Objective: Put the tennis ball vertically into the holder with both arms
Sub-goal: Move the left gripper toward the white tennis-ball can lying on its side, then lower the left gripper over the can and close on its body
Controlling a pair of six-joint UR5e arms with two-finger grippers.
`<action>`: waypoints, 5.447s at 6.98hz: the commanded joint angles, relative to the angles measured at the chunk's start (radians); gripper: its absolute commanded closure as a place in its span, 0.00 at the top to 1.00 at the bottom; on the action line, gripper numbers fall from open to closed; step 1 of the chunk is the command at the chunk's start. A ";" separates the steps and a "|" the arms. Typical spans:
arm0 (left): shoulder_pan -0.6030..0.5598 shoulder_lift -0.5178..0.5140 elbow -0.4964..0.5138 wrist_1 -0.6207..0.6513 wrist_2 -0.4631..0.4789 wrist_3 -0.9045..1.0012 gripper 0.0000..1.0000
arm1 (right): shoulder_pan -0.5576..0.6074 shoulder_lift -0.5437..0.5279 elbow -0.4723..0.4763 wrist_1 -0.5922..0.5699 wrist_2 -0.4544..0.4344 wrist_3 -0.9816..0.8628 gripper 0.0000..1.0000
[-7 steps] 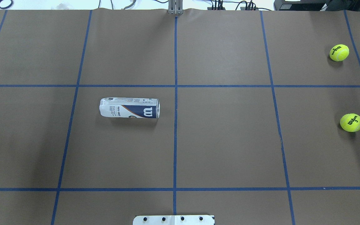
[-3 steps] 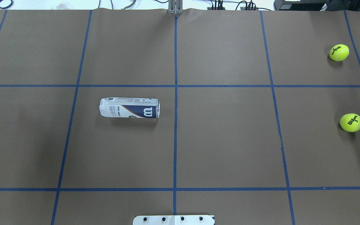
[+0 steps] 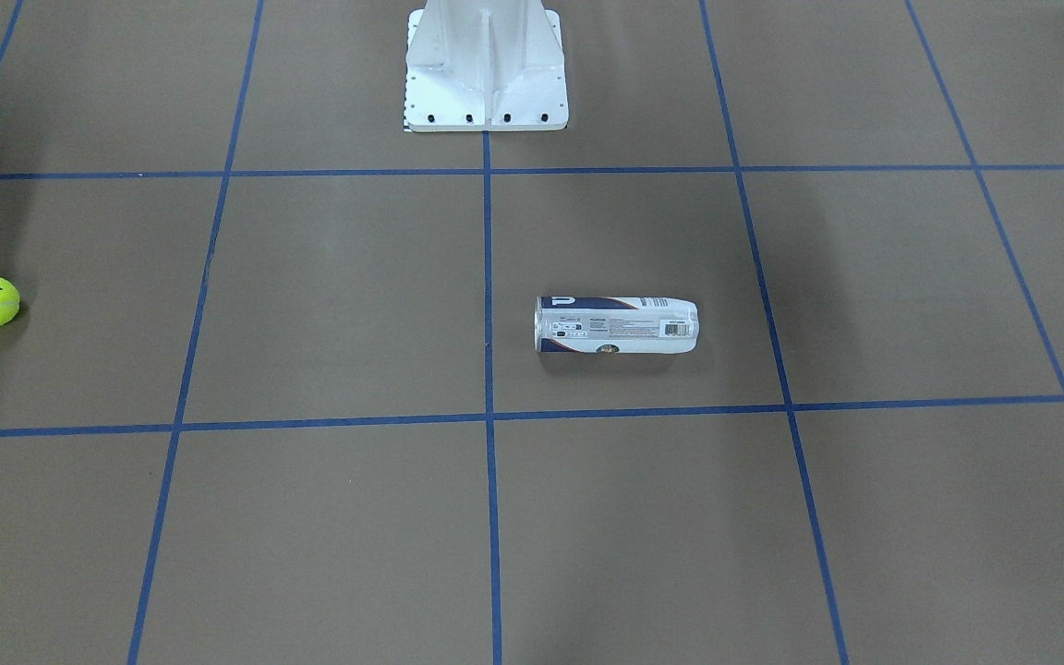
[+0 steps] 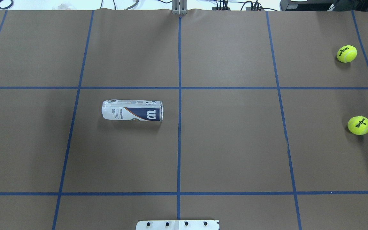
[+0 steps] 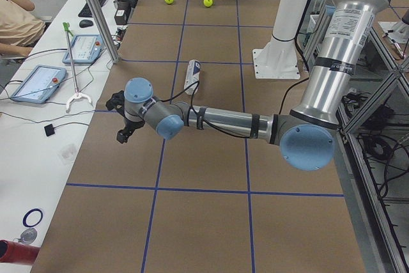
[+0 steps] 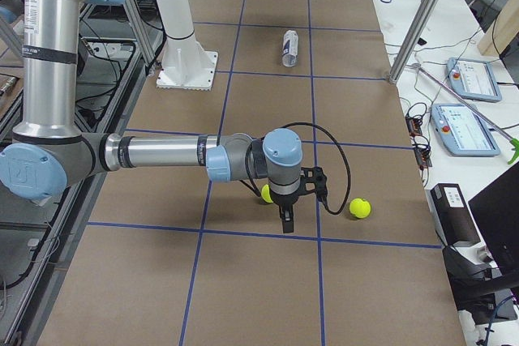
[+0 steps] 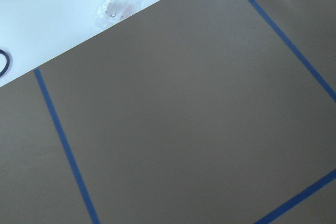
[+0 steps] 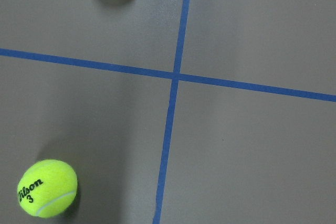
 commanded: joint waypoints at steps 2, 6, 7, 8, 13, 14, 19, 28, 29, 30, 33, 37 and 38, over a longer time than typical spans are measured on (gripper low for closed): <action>0.168 -0.131 -0.026 -0.087 0.013 -0.124 0.99 | 0.000 0.002 -0.001 -0.001 0.002 0.000 1.00; 0.394 -0.387 -0.042 -0.096 0.036 -0.080 0.99 | 0.000 0.004 -0.002 -0.001 0.002 0.002 1.00; 0.397 -0.400 -0.048 -0.099 0.036 -0.073 0.98 | 0.000 0.004 -0.002 -0.001 0.002 0.002 1.00; 0.418 -0.401 -0.059 -0.093 0.037 0.031 0.99 | 0.000 0.002 -0.001 -0.001 0.004 0.002 1.00; 0.550 -0.403 -0.126 0.157 0.057 0.392 0.99 | 0.000 0.004 -0.001 -0.001 0.004 0.002 1.00; 0.588 -0.403 -0.128 0.160 0.132 0.392 0.99 | 0.000 0.002 -0.001 -0.001 0.004 0.002 1.00; 0.740 -0.423 -0.126 0.277 0.393 0.470 0.99 | 0.000 -0.002 -0.002 -0.001 0.004 0.002 1.00; 0.865 -0.427 -0.109 0.326 0.528 0.457 0.99 | 0.000 -0.001 -0.008 -0.001 0.004 0.002 1.00; 0.865 -0.427 -0.099 0.326 0.530 0.457 0.99 | 0.000 -0.001 -0.008 -0.001 0.004 0.002 1.00; 0.865 -0.427 -0.092 0.326 0.530 0.458 0.99 | 0.000 -0.001 -0.010 -0.001 0.005 0.002 1.00; 0.865 -0.429 -0.077 0.324 0.530 0.458 0.99 | 0.000 -0.001 -0.010 -0.001 0.005 0.002 1.00; 0.865 -0.429 -0.069 0.324 0.530 0.457 0.94 | 0.000 -0.001 -0.010 -0.001 0.004 0.002 1.00; 0.865 -0.429 -0.071 0.324 0.536 0.458 0.91 | 0.000 0.001 -0.010 -0.003 0.004 0.002 1.00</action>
